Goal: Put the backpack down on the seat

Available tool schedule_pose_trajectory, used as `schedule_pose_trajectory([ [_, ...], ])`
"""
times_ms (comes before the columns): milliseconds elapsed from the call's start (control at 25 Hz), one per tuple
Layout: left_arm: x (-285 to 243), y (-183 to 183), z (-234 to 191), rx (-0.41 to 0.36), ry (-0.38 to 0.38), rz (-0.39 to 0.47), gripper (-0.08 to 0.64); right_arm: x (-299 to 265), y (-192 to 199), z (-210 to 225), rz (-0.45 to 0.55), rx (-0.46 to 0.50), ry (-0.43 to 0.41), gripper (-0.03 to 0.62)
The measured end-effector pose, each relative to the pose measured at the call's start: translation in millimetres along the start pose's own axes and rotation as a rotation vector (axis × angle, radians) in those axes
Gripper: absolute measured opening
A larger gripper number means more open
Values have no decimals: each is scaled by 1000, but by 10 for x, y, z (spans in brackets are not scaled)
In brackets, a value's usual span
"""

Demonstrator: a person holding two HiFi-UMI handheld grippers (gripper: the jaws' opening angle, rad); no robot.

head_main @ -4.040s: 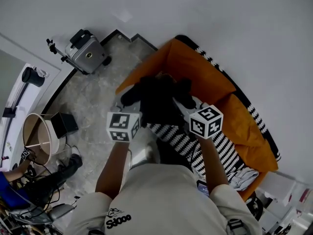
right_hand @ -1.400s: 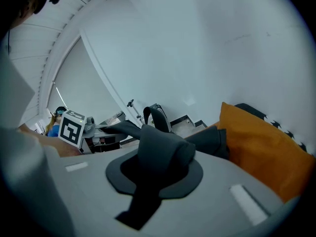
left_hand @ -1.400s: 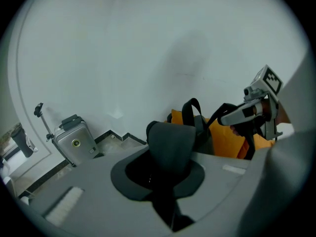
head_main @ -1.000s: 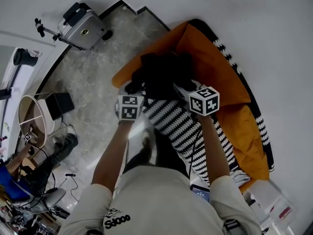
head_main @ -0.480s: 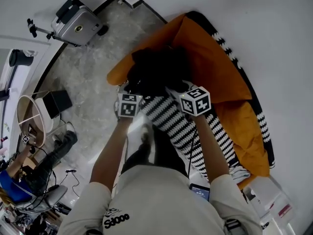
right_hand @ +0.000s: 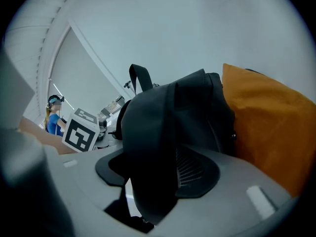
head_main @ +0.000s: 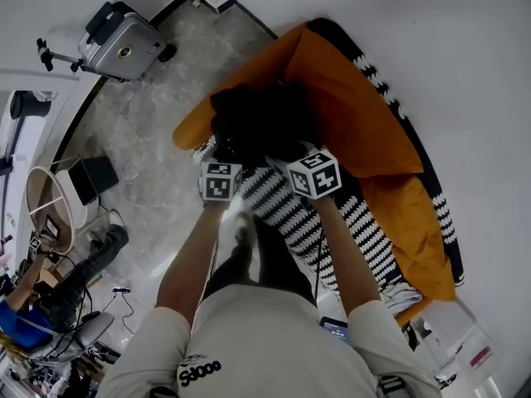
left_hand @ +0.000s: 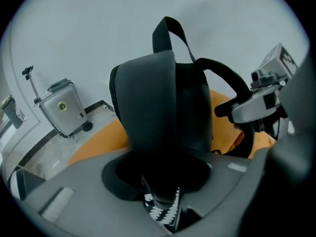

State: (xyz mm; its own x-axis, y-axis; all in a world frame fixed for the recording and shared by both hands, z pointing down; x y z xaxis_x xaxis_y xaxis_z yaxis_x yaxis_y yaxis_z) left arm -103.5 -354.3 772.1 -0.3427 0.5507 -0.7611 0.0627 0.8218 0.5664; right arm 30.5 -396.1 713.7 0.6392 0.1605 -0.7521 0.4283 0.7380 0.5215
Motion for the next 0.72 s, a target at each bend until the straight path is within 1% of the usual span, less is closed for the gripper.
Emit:
schedule_pose_trajectory([
  [120,-57,25,5,40,5,16,159,-37,13,26,-14,10,-6,249],
  [200,-99,27,-5,70,1,33,196,-42,14,53,-20,20,-3,258],
  [360,-102,89,-48,183,5,93,286,1,35,65,-22,29,7,290],
  [440,-48,134,-76,217,7,115,328,73,60,50,-17,21,15,313],
  [600,116,194,-79,215,4,126,357,285,111,119,-5,13,74,313],
  [720,277,326,-70,198,5,114,357,501,125,186,42,-48,127,313],
])
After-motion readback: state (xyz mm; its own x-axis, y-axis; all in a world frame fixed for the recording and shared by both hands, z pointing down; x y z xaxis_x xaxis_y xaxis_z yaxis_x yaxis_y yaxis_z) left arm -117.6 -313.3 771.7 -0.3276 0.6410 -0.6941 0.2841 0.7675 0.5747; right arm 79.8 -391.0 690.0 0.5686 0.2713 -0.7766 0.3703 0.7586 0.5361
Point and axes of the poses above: the fingertips, and each gripper's own axes: x backward along the fingers, z to its right, y out of its underside, the point moved 4 cm from there along x, backward along the fingers, and after that the axes turned 8 degrees about y, right-handed, at the moved point
